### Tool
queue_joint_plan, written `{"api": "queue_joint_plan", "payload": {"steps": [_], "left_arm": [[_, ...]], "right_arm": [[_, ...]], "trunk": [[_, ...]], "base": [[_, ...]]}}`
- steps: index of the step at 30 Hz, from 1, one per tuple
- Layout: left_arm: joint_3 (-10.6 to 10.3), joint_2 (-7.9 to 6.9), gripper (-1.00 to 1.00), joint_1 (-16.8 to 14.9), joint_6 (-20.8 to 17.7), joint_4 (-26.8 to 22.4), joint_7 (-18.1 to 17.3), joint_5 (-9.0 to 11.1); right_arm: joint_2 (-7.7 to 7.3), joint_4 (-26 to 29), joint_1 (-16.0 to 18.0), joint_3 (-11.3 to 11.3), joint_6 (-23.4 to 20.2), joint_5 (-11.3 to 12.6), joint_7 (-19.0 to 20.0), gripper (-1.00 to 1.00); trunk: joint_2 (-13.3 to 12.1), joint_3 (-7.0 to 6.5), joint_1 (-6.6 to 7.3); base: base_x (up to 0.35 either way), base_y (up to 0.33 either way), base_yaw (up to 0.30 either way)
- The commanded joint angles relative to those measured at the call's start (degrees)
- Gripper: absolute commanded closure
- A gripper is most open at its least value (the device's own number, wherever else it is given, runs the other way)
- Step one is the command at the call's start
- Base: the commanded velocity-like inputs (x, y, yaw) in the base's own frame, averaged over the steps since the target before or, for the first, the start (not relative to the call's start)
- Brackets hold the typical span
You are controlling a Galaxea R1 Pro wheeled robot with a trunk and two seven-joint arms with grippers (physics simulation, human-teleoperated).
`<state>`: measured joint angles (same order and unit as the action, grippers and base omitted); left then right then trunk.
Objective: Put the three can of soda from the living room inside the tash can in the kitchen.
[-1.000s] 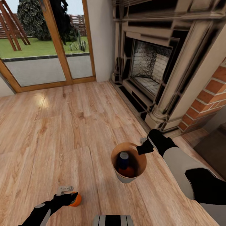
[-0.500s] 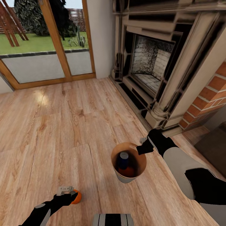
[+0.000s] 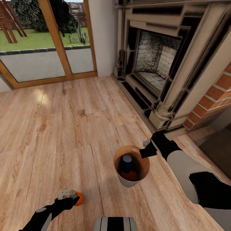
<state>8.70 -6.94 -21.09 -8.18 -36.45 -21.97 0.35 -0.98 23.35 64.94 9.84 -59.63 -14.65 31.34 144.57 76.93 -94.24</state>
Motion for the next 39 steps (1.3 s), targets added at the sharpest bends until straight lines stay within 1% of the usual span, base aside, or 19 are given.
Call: {"api": "queue_joint_plan", "payload": {"steps": [1, 14, 22, 34, 39], "left_arm": [[0.00, 0.00, -1.00, 0.00, 0.00, 0.00, 0.00, 0.00], [0.00, 0.03, -1.00, 0.00, -0.03, 0.23, 0.12, 0.00], [-0.03, 0.04, -1.00, 0.00, -0.22, 0.40, 0.01, -0.16], [-0.12, 0.00, -1.00, 0.00, 0.01, 0.12, -0.03, -0.10], [-0.10, 0.00, -1.00, 0.00, 0.03, -0.04, -0.03, -0.17]], "right_arm": [[0.01, -0.02, 0.02, -0.18, -0.37, 1.47, 0.30, 1.00], [0.00, -0.04, 0.02, -0.10, -0.37, 1.43, 0.30, 1.00], [0.01, -0.04, 0.02, -0.09, -0.37, 1.38, 0.30, 1.00], [0.01, -0.04, 0.00, -0.08, -0.37, 1.38, 0.30, 1.00], [0.01, -0.02, 0.00, -0.02, -0.37, 1.38, 0.30, 1.00]], "trunk": [[0.00, 0.00, 0.01], [0.00, 0.00, 0.01], [0.11, 1.77, -0.20], [0.11, 1.77, -0.20], [0.11, 1.77, -0.20]], "base": [[0.000, 0.000, 0.000], [0.000, 0.000, 0.000], [0.000, 0.000, 0.000], [0.001, 0.000, 0.000], [0.109, -0.019, 0.000]]}}
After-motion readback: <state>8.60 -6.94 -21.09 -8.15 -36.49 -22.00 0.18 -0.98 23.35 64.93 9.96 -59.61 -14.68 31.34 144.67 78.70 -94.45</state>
